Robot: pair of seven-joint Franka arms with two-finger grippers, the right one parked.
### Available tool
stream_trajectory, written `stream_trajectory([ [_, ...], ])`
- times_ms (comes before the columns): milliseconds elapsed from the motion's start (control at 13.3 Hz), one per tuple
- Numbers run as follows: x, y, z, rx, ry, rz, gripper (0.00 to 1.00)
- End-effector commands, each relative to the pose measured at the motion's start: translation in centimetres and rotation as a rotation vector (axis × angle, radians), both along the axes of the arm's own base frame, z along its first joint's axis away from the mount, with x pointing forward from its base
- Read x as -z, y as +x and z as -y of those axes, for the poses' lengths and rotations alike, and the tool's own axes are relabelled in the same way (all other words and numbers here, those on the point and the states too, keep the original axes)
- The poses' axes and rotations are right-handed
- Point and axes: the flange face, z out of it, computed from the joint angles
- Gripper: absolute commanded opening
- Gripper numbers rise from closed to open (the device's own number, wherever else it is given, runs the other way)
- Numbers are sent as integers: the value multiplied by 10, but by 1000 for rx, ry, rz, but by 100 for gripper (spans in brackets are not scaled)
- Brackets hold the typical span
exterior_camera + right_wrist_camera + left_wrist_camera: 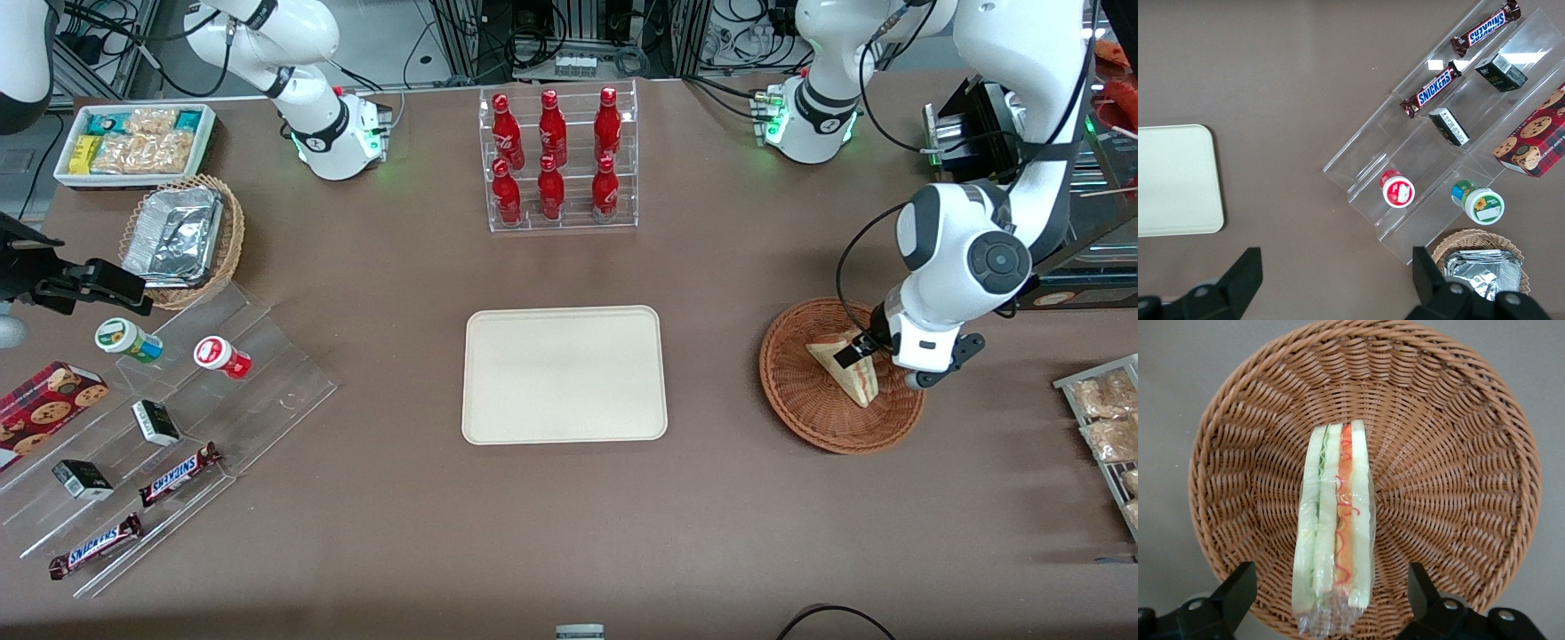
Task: Place sandwich from basket to tray
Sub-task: 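Close the left gripper on the sandwich's wrapped edge and lift it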
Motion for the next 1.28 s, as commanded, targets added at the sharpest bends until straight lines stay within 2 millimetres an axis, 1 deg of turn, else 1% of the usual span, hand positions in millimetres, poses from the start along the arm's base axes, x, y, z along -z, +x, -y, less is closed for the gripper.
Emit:
stream_trajectory([
  [0, 10, 2, 0, -23, 1, 18, 100],
  [151, 23, 2, 0, -23, 0, 12, 100],
  [226, 27, 2, 0, -31, -1, 10, 99],
  [301, 29, 1, -1, -49, 1, 5, 93],
  [377, 31, 0, 1, -68, 3, 0, 84],
  [452, 32, -2, 3, -86, 5, -3, 65],
  [527, 35, -5, 4, -89, 6, -12, 36],
  [603, 35, -6, 6, -83, 7, -16, 9],
  [678, 36, -7, 7, -79, 8, -21, 0],
  [829, 34, -6, 7, -70, 8, -22, 0],
  [979, 24, -2, 2, -46, 11, -42, 0],
  [1055, 14, 5, 5, -18, 13, -61, 0],
  [1205, -17, 21, 4, 2, 19, -100, 0],
])
